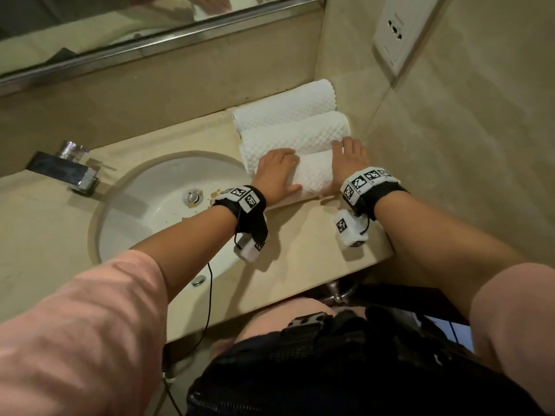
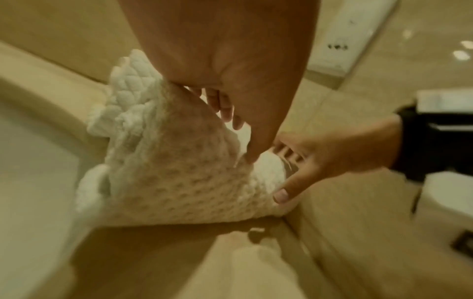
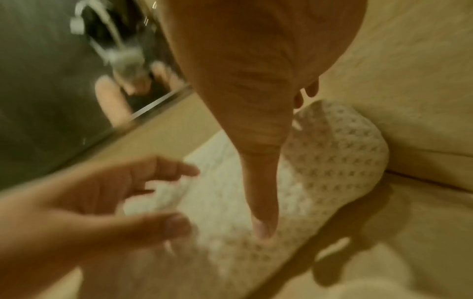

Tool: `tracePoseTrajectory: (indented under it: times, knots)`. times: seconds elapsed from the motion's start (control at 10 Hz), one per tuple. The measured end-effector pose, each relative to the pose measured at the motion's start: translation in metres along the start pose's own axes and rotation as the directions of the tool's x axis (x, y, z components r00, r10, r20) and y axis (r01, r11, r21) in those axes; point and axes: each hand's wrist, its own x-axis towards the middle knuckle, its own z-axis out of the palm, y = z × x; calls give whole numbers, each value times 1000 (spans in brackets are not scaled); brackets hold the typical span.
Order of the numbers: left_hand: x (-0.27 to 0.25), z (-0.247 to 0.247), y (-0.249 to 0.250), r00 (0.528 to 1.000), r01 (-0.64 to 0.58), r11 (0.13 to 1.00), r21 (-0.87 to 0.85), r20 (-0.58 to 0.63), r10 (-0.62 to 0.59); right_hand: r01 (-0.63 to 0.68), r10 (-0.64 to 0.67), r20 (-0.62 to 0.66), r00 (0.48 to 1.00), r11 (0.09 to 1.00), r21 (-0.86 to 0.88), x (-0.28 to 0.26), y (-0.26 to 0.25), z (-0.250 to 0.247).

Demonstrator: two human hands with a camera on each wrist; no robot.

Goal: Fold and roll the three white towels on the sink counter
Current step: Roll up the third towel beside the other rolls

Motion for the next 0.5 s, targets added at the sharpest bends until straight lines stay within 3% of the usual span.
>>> tracePoseTrajectory:
  times: [0.1, 0.2, 0.3, 0.4, 0.5]
  knots:
    - [-8, -10, 6, 944, 299, 942, -151, -100, -315, -199, 198, 46, 979, 888, 415, -11, 10, -20]
    - [-17, -12, 0, 675, 665, 626, -409, -29, -737, -378, 253, 289, 923, 469, 798, -16, 16, -22]
    - [-28, -20, -1, 390, 710, 11, -704, 380, -839, -563, 99, 562, 821, -20, 826, -33, 17, -19]
    - [-41, -30, 9, 476, 605, -315, -732, 649, -594, -617, -13, 650, 760, -328, 715, -48, 21, -13]
    - [-49, -33, 15, 541, 578, -391, -716, 696, -473, -613, -20, 660, 751, -389, 687, -38, 30, 17]
